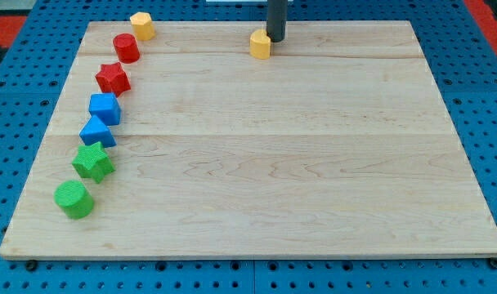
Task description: Push the yellow heart towards the vertical line of blocks
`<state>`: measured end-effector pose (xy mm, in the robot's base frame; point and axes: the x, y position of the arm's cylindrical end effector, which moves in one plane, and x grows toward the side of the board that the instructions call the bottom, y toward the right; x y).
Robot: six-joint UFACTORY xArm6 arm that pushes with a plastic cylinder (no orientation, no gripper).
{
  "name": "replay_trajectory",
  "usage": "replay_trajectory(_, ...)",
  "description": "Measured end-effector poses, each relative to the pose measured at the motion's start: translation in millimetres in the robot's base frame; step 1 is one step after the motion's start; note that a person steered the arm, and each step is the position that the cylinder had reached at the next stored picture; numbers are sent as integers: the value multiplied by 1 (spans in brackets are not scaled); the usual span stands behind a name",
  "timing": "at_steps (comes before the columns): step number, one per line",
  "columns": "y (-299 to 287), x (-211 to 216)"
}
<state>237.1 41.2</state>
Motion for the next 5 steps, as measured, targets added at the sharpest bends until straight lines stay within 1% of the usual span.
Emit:
replay_trajectory(1,2,13)
replay_trajectory(2,-22,16)
replay_trajectory(5,-123,17)
